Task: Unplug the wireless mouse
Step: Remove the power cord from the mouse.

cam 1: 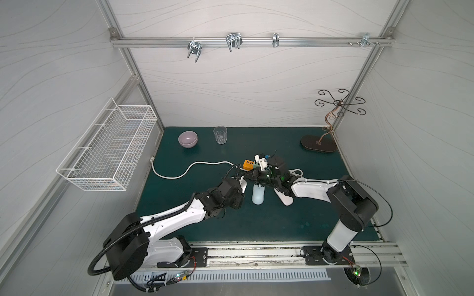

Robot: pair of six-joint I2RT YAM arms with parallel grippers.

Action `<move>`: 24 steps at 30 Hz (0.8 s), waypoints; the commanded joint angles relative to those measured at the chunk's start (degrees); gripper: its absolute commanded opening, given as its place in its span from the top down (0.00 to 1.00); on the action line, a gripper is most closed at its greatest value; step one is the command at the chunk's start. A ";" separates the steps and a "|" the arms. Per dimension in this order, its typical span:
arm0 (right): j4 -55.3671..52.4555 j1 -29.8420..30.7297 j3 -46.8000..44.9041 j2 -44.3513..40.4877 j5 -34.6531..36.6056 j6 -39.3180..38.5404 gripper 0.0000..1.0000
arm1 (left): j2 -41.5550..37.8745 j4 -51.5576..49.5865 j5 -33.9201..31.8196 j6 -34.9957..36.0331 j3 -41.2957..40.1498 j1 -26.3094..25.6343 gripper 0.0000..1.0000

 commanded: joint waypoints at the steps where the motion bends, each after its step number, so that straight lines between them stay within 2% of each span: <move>1: 5.45 -1.39 4.72 -0.02 3.03 -1.46 1.00 | 1.25 -6.94 10.93 2.99 0.77 -3.76 0.76; 9: 7.11 -1.59 3.20 0.39 4.30 -1.14 1.00 | -3.83 -6.22 5.99 0.15 -0.63 -3.64 0.76; 24: 8.96 -2.85 4.33 3.33 4.60 -0.45 1.00 | -7.77 -7.18 11.40 -3.40 -2.33 -3.80 0.76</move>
